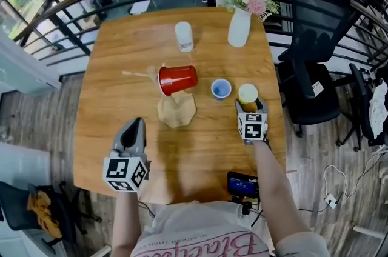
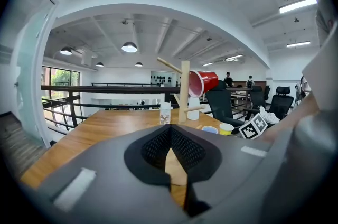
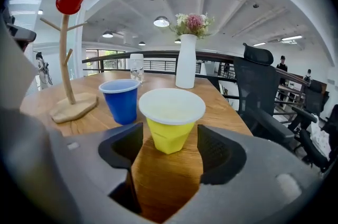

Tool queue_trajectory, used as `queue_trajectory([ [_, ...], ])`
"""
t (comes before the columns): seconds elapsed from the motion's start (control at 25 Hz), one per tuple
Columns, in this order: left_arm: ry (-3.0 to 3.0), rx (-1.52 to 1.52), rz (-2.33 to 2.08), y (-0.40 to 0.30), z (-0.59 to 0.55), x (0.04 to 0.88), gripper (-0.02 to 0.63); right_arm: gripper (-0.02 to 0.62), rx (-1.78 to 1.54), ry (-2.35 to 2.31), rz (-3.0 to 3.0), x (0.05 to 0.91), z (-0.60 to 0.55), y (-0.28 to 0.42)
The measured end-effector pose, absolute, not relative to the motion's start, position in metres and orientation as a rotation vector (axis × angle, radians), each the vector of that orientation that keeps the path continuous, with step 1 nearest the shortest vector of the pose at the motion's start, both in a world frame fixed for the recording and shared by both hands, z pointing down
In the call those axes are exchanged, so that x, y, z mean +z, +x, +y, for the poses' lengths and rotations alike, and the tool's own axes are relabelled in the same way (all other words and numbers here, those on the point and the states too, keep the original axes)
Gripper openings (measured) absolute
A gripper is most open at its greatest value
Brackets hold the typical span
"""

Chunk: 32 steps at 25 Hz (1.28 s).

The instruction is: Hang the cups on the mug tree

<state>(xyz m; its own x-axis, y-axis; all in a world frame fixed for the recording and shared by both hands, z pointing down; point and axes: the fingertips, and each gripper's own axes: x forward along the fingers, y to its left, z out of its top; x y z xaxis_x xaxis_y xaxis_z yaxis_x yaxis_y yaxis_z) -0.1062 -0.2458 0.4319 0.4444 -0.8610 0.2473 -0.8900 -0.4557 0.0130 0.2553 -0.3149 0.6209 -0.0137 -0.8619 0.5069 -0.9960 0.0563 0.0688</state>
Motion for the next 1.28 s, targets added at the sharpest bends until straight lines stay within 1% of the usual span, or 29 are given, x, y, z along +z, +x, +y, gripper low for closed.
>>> queue_trajectory([
  [0.08,2.538,0.319,-1.558,-0.108,-0.246,0.434,0.011,0.316,0.442,1.837,-1.915,0.624,-0.320,0.255],
  [0.2,2.525,0.332,-1.553,-0.110,-0.246,0.441,0.011,0.267,0.456,1.828,-1.907,0.628,-0.326,0.254],
  [0.24,2.521,0.337,-1.551,-0.111,-0.246,0.443,0.011,0.264,0.457,1.829,-1.907,0.628,-0.328,0.253],
  [0.6,2.521,0.306,-1.549,-0.112,-0.246,0.443,0.011,0.258,0.364,1.829,-1.955,0.602,-0.323,0.247],
  [0.84,2.541,0.260,-1.530,-0.107,-0.243,0.438,0.011,0.253,0.289,1.860,-2.017,0.562,-0.314,0.246],
  [1.28,2.623,0.126,-1.500,-0.103,-0.222,0.411,0.011,0.255,0.048,1.840,-2.071,0.480,-0.278,0.228],
])
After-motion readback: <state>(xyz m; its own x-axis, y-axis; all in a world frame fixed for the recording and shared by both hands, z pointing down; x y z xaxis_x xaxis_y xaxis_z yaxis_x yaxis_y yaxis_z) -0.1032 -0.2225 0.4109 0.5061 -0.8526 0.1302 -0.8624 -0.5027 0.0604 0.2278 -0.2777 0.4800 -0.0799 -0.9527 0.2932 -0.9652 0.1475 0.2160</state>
